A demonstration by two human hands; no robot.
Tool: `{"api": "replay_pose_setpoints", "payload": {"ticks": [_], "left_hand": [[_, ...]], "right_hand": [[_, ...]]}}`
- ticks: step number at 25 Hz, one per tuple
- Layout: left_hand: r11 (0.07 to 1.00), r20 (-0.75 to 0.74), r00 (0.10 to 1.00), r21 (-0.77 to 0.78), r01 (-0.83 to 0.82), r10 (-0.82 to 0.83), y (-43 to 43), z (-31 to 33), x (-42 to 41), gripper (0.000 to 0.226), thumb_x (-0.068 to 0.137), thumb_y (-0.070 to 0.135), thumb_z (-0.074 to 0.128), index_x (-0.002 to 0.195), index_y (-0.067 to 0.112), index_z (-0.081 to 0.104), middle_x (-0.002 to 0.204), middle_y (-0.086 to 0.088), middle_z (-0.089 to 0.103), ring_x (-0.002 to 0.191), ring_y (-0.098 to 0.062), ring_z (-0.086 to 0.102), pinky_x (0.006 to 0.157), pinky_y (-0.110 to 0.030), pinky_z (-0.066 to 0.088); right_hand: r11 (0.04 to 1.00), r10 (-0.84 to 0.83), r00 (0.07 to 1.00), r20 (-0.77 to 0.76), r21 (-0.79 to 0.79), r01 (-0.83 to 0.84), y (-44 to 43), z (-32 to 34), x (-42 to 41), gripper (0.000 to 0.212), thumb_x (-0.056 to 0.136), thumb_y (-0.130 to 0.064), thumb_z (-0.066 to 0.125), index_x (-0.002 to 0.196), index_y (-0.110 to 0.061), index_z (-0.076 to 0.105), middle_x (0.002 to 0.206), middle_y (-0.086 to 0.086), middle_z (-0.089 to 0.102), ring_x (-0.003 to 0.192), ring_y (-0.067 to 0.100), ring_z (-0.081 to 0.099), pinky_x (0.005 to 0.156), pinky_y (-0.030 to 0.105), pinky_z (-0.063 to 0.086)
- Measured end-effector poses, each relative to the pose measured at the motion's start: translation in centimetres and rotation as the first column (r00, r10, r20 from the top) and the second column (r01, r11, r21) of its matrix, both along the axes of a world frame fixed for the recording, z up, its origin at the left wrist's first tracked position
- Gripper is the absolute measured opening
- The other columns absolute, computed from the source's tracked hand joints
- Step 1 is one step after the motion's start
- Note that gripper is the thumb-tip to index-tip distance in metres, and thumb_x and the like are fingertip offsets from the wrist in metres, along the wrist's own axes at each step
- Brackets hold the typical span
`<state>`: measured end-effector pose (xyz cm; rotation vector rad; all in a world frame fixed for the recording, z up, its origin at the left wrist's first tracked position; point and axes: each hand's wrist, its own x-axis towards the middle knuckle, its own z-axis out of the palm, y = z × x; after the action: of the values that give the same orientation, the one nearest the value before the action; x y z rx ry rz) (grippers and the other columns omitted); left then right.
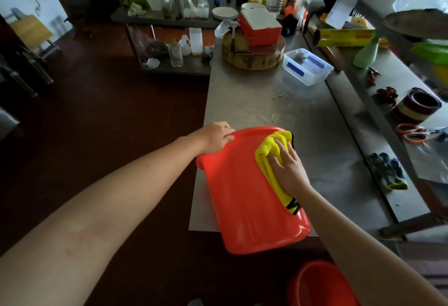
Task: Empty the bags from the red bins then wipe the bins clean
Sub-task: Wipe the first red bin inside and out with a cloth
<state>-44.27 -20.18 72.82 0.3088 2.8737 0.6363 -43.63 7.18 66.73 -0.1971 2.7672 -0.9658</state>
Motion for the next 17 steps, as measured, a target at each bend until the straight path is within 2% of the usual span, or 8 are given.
{"api": "replay_pose_setpoints", "payload": {"ticks": [3, 6, 10, 12, 14, 16, 17], "left_hand": [[0.998, -0.069, 0.998, 0.059, -0.009, 0.013, 2.6, 0.8, -1.1, 0.038, 0.104, 0.019, 0.050, 0.141, 0.012, 0.056, 0.130, -0.012, 0.057, 0.119, -0.028, 0.055, 0.101, -0.032, 0.041], [0.997, -0.072, 0.996, 0.057, -0.055, 0.059, 3.3, 0.6, -1.0, 0.038, 0.103, 0.015, 0.053, 0.140, 0.014, 0.056, 0.119, -0.013, 0.056, 0.112, -0.029, 0.057, 0.088, -0.022, 0.036], [0.996, -0.048, 0.997, 0.056, -0.063, 0.065, 2.1, 1.3, -1.5, 0.034, 0.101, 0.016, 0.059, 0.134, 0.009, 0.062, 0.115, -0.014, 0.061, 0.111, -0.027, 0.058, 0.077, -0.012, 0.029], [0.997, -0.046, 0.997, 0.046, -0.063, 0.065, 1.9, 1.4, -1.5, 0.029, 0.099, 0.016, 0.062, 0.125, 0.003, 0.066, 0.113, -0.015, 0.065, 0.109, -0.028, 0.060, 0.074, -0.014, 0.032], [0.992, -0.036, 0.994, 0.071, -0.100, 0.102, 1.6, 1.0, -1.3, 0.018, 0.097, 0.018, 0.066, 0.106, 0.003, 0.069, 0.105, -0.012, 0.068, 0.103, -0.028, 0.064, 0.076, -0.022, 0.041], [0.988, -0.013, 0.994, 0.112, -0.107, 0.109, 0.9, 0.3, -1.0, 0.015, 0.096, 0.020, 0.065, 0.091, 0.006, 0.064, 0.098, -0.009, 0.067, 0.098, -0.026, 0.066, 0.084, -0.036, 0.051], [0.988, -0.020, 0.994, 0.118, -0.102, 0.105, 0.6, 0.1, -0.7, 0.014, 0.097, 0.019, 0.065, 0.091, 0.006, 0.065, 0.097, -0.007, 0.066, 0.097, -0.023, 0.067, 0.087, -0.040, 0.052]], "right_hand": [[0.999, 0.018, 0.998, -0.061, 0.029, -0.016, -1.4, 0.1, 1.2, 0.058, 0.097, -0.065, 0.040, 0.152, -0.056, 0.022, 0.169, -0.010, 0.006, 0.156, 0.022, 0.006, 0.120, 0.055, 0.025], [0.989, 0.077, 0.987, -0.139, 0.134, -0.058, -2.9, 0.5, 2.4, 0.061, 0.098, -0.064, 0.035, 0.154, -0.051, 0.017, 0.169, -0.011, -0.004, 0.156, 0.021, -0.004, 0.119, 0.061, 0.019], [0.890, 0.334, 0.913, -0.235, 0.398, -0.223, -5.9, 1.2, 4.7, 0.069, 0.094, -0.074, 0.030, 0.156, -0.050, 0.012, 0.169, -0.006, -0.011, 0.155, 0.030, -0.014, 0.116, 0.069, 0.005], [0.799, 0.488, 0.830, -0.270, 0.520, -0.301, -7.8, 0.5, 6.1, 0.067, 0.093, -0.072, 0.032, 0.155, -0.049, 0.021, 0.170, -0.004, -0.008, 0.154, 0.034, -0.015, 0.114, 0.074, 0.000], [0.717, 0.601, 0.751, -0.274, 0.600, -0.356, -9.1, -0.3, 6.9, 0.064, 0.094, -0.069, 0.035, 0.153, -0.045, 0.031, 0.170, -0.002, 0.000, 0.154, 0.035, -0.013, 0.112, 0.075, -0.002], [0.699, 0.633, 0.722, -0.278, 0.607, -0.378, -9.1, -0.4, 6.8, 0.063, 0.094, -0.068, 0.037, 0.152, -0.044, 0.034, 0.170, -0.002, 0.007, 0.156, 0.032, -0.008, 0.113, 0.074, 0.003], [0.713, 0.625, 0.724, -0.291, 0.591, -0.378, -8.5, -0.3, 6.4, 0.063, 0.093, -0.068, 0.037, 0.152, -0.046, 0.033, 0.170, -0.003, 0.009, 0.156, 0.030, -0.006, 0.115, 0.072, 0.007]]}}
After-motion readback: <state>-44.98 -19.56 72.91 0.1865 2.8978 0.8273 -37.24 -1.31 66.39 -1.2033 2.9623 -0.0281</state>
